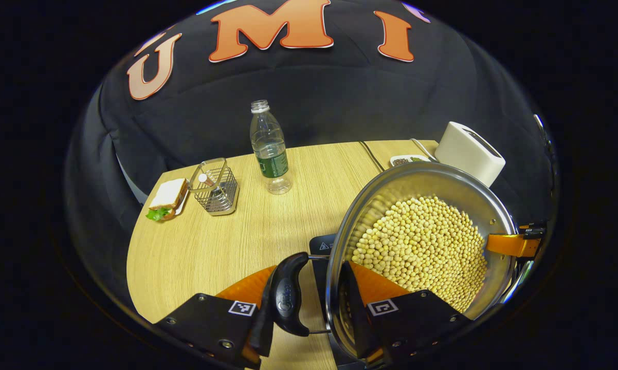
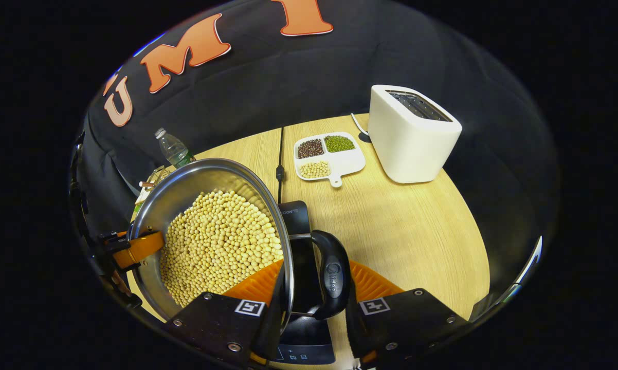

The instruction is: First push the handle of the pot to place it horizontally, then grasp the pot with both hands and set it on the induction cooktop.

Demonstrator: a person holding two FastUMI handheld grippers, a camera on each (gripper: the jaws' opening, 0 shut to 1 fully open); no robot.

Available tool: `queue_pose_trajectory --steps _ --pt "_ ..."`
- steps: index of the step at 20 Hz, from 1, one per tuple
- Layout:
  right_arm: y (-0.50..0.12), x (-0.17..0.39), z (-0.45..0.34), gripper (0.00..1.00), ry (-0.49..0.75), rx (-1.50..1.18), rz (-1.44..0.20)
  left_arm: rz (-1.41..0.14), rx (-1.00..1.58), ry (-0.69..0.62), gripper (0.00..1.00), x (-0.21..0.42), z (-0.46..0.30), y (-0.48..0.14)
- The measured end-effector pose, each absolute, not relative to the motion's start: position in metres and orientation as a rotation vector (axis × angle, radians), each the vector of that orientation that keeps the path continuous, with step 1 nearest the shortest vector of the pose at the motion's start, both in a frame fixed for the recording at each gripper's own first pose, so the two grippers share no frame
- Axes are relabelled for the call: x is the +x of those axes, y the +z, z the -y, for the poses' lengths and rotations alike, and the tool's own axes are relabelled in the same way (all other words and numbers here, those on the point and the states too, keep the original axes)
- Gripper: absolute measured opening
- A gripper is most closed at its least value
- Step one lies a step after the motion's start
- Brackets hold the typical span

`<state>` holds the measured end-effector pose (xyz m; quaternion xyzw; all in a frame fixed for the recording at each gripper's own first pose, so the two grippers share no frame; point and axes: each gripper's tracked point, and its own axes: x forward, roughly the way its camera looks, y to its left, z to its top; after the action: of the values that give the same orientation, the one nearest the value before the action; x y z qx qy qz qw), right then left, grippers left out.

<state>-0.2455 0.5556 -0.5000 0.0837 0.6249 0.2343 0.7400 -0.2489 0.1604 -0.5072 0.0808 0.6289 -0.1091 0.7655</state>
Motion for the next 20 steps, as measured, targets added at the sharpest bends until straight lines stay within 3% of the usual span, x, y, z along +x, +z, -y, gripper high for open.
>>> queue_pose_trajectory --steps 5,6,8,9,10,11,20 --pt "-0.502 -0.243 -0.554 0.53 0.526 0.184 -1.381 -1.388 0.169 -0.219 0.63 -0.249 -0.159 -0.504" --pt "-0.502 -0.242 -0.555 0.53 0.530 0.183 -1.382 -1.391 0.168 -0.216 0.67 -0.249 -0.161 -0.505" --pt "-0.503 -0.242 -0.555 0.53 0.533 0.182 -1.386 -1.398 0.165 -0.211 0.59 -0.252 -0.159 -0.506" --pt "-0.504 -0.242 -0.555 0.53 0.534 0.179 -1.389 -1.404 0.161 -0.206 0.63 -0.253 -0.159 -0.506" --pt "-0.503 -0.243 -0.555 0.53 0.535 0.178 -1.392 -1.411 0.157 -0.202 0.59 -0.254 -0.160 -0.506" --pt "-0.503 -0.241 -0.556 0.53 0.536 0.176 -1.396 -1.420 0.153 -0.198 0.63 -0.254 -0.160 -0.506" --pt "-0.503 -0.234 -0.557 0.53 0.537 0.172 -1.421 -1.477 0.107 -0.172 0.64 -0.262 -0.157 -0.518"
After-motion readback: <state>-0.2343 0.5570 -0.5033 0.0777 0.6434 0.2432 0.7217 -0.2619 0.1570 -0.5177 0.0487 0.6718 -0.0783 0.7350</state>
